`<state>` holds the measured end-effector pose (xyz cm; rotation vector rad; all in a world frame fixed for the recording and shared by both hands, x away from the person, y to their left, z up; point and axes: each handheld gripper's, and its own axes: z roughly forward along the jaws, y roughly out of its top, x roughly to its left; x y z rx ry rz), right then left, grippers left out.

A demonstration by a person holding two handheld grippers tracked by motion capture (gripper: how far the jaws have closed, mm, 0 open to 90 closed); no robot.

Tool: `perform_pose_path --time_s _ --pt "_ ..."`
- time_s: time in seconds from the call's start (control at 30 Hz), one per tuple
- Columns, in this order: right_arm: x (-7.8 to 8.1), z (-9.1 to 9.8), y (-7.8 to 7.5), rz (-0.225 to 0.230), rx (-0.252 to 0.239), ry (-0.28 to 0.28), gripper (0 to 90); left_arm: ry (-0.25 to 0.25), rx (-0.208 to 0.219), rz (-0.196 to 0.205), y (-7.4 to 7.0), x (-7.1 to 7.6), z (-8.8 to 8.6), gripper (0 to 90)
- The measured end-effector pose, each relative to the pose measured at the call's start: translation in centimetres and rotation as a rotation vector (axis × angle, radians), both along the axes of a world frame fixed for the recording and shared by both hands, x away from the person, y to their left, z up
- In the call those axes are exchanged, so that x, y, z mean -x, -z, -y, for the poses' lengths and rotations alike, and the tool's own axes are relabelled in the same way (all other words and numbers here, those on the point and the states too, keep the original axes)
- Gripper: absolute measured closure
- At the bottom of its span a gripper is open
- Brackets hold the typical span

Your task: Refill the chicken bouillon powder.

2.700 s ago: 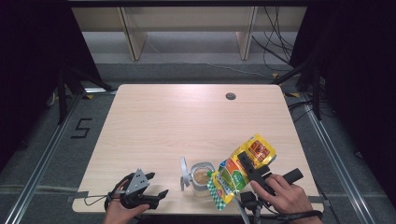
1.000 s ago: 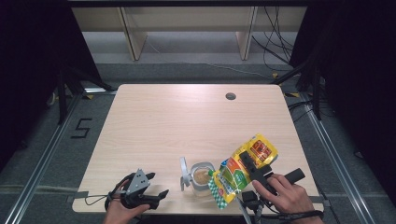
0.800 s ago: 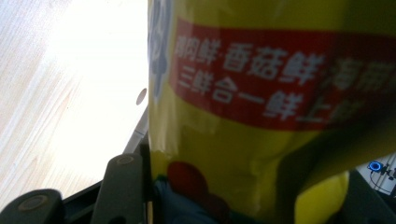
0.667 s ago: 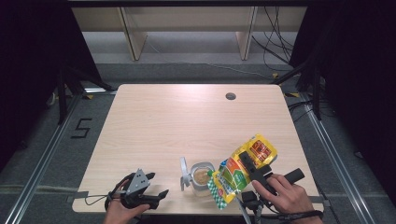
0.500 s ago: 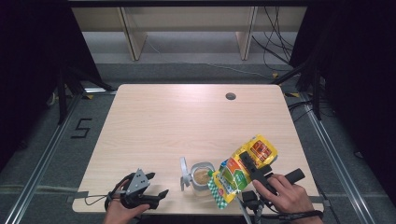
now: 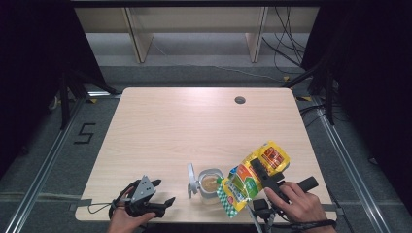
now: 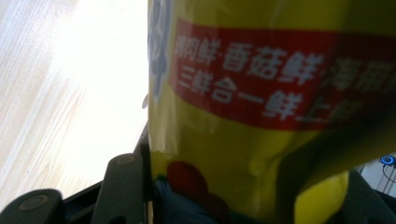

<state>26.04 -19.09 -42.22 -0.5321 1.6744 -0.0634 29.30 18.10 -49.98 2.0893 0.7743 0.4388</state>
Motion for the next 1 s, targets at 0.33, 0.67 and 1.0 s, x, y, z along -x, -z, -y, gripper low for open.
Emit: perform_pose_path --time_s 0.33,0.67,1.0 --pt "0.04 0.01 0.05 0.002 0.006 -0.003 50.7 0.004 -0.001 -0.005 -0.04 -0.01 -0.04 22.2" --pt "0.11 -0.14 -0.31 0.020 0.024 -0.022 50.7 0.002 0.001 -0.001 0.00 0.01 0.01 22.2" --pt "0.16 -0.15 -0.50 0.036 0.085 -0.008 50.7 -0.002 0.002 0.000 0.01 0.00 0.01 22.2"
